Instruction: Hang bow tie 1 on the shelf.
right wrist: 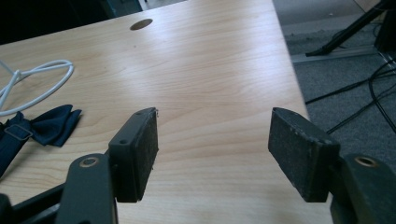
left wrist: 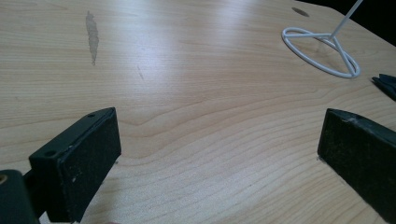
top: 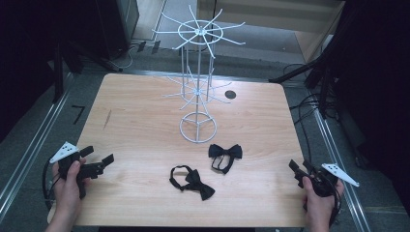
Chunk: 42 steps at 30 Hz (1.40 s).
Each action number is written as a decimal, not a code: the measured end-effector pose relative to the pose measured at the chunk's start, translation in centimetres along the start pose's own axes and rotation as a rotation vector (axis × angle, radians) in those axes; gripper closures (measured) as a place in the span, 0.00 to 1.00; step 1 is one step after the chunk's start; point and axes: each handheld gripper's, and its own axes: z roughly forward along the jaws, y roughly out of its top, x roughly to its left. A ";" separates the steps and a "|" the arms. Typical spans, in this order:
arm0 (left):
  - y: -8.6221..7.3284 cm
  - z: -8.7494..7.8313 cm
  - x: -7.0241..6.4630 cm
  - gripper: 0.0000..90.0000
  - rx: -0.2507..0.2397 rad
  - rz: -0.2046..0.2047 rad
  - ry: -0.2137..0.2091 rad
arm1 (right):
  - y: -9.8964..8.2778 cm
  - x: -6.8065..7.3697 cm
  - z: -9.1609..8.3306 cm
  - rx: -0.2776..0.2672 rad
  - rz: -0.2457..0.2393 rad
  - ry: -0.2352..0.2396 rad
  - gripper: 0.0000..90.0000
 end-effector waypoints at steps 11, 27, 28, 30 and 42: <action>0.0 0.1 -0.1 0.00 0.002 0.002 0.001 | 0.8 4.5 2.1 0.014 -0.072 0.051 0.38; 0.0 0.1 -0.1 0.00 0.004 0.005 0.000 | 1.3 8.6 4.0 0.023 -0.143 0.094 0.46; 0.0 0.1 -0.1 0.00 0.003 0.006 0.000 | 1.4 8.9 4.1 0.029 -0.142 0.099 0.47; 0.0 0.1 -0.1 0.00 0.003 0.006 0.000 | 1.4 9.3 4.4 0.029 -0.148 0.114 0.48; 0.0 0.0 -0.1 0.00 0.001 0.007 0.001 | 1.2 12.0 6.7 0.071 -0.210 0.165 0.56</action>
